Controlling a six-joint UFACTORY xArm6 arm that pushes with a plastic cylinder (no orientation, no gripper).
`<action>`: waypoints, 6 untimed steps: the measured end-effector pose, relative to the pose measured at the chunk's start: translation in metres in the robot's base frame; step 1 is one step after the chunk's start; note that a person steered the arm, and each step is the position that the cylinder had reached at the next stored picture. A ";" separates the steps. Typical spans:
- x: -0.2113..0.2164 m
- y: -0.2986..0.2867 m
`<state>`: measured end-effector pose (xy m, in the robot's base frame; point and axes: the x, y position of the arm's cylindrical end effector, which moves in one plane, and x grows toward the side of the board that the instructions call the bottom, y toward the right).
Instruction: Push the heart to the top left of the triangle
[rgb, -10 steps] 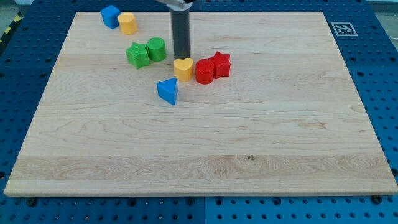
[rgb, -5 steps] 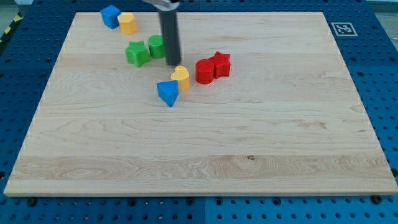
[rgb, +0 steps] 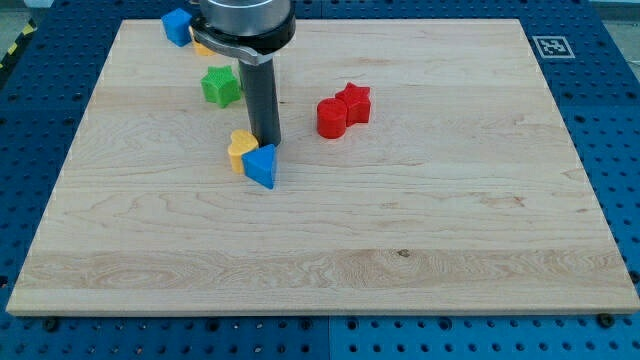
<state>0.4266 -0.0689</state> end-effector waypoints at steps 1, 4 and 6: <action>0.000 -0.018; -0.021 -0.026; -0.041 -0.025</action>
